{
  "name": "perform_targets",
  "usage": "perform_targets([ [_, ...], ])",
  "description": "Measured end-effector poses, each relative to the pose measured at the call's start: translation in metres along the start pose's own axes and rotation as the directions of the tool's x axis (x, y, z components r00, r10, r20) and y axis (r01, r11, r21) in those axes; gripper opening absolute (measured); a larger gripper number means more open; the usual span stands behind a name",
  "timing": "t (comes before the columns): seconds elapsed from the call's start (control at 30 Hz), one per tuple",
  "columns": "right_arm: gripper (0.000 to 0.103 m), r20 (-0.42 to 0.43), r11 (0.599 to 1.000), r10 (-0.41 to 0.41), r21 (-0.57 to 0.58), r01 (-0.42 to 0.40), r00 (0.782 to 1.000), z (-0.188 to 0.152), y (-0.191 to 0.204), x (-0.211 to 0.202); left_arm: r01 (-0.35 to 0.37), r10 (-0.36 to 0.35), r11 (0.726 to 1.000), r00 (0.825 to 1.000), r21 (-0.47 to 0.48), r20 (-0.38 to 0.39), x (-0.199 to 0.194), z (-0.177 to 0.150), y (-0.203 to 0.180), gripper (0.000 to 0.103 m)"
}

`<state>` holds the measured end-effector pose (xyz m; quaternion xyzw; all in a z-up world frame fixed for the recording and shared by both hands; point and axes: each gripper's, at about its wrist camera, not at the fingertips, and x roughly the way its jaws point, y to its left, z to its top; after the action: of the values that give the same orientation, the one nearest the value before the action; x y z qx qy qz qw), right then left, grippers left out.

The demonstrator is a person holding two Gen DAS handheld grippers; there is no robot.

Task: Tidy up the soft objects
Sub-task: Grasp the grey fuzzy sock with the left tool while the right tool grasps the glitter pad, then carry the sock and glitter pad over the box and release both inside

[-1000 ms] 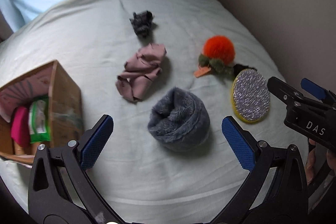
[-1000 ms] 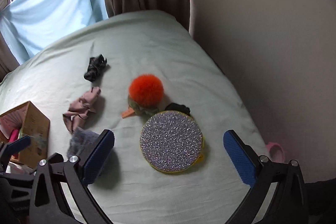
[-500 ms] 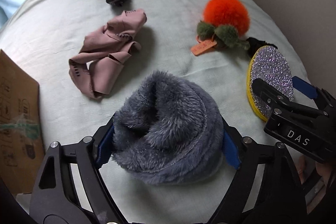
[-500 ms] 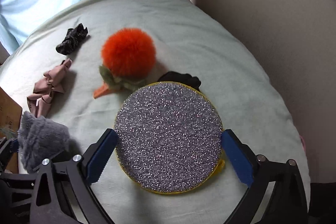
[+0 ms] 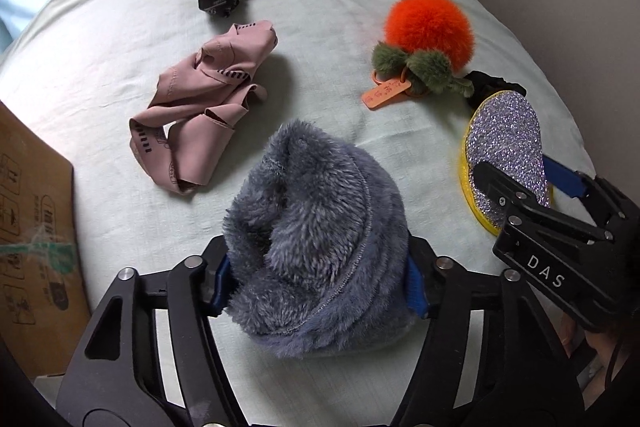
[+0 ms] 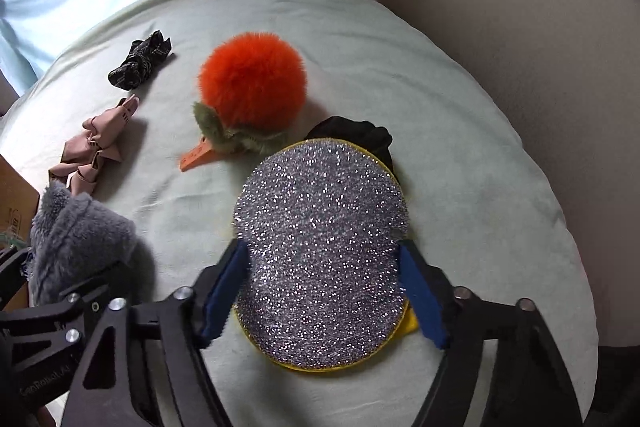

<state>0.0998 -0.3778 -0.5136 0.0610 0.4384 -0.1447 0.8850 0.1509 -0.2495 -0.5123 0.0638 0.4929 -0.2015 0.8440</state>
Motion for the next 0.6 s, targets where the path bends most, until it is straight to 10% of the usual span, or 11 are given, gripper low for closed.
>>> perform_targets([
  [0.23, 0.039, -0.01, 0.999, 0.036, 0.0, -0.036, 0.999, -0.003, 0.007, -0.012, 0.011, -0.011, 1.0, 1.0, -0.006, 0.018, -0.012, -0.001, 0.001, 0.051],
  [0.6, 0.038, 0.036, 0.999, 0.04, 0.005, -0.041, 0.999, 0.0, 0.016, -0.079, 0.025, -0.026, 1.0, 0.994, 0.011, 0.109, -0.08, 0.007, 0.002, 0.051],
])
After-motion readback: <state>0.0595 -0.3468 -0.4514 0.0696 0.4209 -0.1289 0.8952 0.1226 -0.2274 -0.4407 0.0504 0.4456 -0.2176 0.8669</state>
